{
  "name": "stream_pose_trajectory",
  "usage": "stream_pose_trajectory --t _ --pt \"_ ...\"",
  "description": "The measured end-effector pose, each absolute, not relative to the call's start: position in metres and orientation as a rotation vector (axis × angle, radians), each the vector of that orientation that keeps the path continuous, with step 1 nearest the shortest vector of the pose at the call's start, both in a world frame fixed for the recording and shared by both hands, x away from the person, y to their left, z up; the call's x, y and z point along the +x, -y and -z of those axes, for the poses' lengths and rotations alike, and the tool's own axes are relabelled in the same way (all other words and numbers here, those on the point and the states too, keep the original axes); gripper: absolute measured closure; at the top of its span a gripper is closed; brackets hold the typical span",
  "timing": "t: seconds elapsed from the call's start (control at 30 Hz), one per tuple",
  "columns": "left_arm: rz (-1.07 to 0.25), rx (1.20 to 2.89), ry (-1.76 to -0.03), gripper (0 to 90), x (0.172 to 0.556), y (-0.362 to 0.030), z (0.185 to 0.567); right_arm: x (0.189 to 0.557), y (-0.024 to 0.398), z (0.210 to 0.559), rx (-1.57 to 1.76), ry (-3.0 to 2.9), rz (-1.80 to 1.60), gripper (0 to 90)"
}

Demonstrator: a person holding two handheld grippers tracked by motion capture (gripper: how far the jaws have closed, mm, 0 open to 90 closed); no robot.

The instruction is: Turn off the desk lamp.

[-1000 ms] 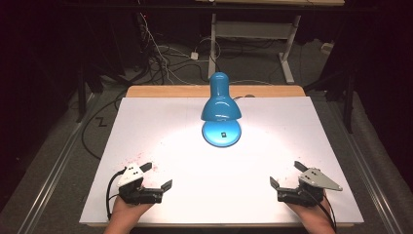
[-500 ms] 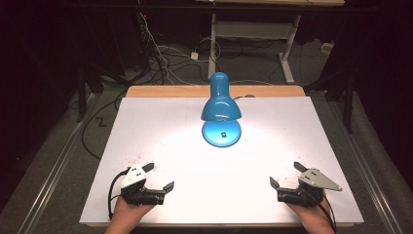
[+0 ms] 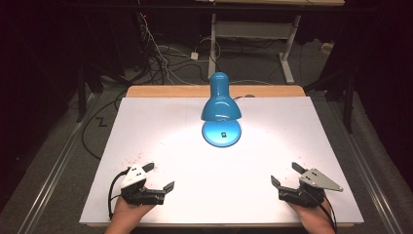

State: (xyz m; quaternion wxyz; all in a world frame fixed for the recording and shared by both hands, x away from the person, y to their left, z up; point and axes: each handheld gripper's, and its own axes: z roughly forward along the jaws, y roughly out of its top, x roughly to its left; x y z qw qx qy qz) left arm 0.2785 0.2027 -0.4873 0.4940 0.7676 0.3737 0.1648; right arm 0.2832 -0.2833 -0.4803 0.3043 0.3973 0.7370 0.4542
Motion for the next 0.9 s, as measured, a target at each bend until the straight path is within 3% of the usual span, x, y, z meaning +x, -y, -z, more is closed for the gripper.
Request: stream_pose_trajectory --t 0.53,0.9 --pt "-0.401 1.87 -0.899 1.1 0.2783 -0.2021 0.4871 0.283 0.2835 0.4811 1.053 -1.971 -1.187 31.6" --pt "-0.403 1.876 -0.892 1.1 0.2784 -0.2014 0.4872 0.2813 0.2816 0.4801 1.013 -2.001 -1.21 52.3"
